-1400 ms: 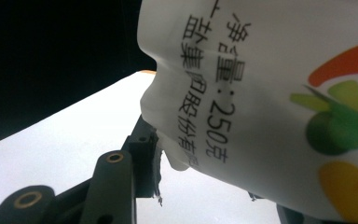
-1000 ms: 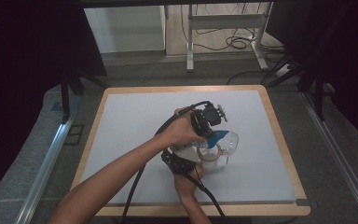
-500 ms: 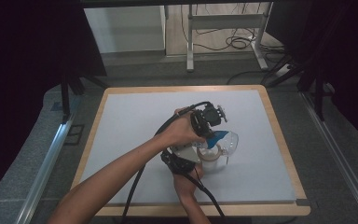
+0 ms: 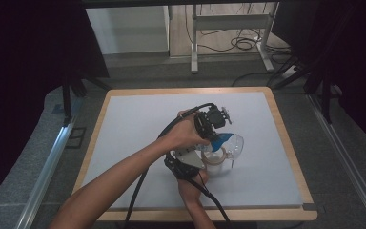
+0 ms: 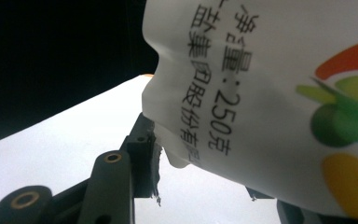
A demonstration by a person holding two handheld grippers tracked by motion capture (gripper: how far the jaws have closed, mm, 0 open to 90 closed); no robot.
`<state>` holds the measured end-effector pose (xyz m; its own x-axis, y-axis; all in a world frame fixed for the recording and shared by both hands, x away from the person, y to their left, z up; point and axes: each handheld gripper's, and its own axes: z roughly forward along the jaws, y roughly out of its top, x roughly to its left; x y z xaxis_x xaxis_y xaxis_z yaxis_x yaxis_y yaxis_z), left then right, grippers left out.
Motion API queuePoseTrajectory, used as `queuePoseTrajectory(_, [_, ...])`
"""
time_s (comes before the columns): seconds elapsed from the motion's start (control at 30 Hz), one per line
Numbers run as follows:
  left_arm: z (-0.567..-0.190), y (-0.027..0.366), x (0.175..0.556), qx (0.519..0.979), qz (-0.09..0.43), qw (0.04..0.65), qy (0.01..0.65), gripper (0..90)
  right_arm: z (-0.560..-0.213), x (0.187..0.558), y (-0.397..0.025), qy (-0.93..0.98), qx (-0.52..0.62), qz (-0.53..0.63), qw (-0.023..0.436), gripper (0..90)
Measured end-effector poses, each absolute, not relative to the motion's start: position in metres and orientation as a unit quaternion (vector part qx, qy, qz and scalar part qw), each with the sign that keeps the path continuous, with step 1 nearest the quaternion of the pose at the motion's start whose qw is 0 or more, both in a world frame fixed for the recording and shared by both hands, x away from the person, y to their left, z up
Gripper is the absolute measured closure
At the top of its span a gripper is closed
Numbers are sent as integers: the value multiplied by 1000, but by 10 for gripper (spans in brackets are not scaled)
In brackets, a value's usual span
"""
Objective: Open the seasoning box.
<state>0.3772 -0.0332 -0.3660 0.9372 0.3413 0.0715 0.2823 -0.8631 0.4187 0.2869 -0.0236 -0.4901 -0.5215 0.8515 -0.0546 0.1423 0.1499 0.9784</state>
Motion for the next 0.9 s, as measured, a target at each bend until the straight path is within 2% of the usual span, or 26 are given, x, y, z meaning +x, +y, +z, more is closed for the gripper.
queuePoseTrajectory(0.9, [-363, -37, 375, 962, 77, 209, 160, 900, -487, 288, -24, 677, 364, 546, 333, 546])
